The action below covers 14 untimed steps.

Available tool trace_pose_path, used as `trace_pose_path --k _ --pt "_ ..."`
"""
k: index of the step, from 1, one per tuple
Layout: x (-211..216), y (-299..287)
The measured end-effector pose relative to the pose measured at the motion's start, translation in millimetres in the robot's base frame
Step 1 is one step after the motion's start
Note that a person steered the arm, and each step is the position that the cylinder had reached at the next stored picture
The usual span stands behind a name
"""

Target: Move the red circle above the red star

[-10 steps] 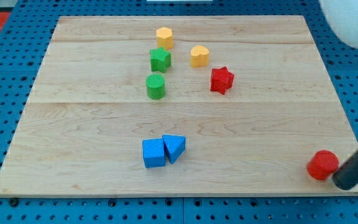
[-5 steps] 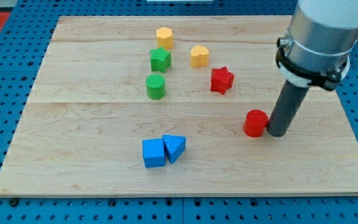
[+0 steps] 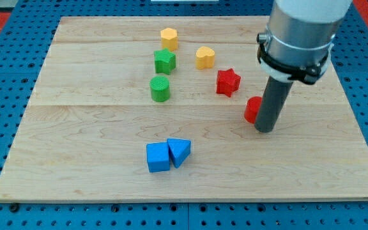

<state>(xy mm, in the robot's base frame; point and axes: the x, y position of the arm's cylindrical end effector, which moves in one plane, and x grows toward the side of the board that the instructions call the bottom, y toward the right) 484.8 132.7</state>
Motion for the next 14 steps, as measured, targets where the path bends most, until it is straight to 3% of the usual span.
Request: trace_pose_path --k 1,2,3,6,9,10,14 --pt "-32.0 3.0" --pt "-38.1 5.4" --pt "-12.4 -4.1" --pt "-83.6 -16.1" --pt "-88.1 44.0" --pt "-118.2 62.6" --pt "-135.6 11.8"
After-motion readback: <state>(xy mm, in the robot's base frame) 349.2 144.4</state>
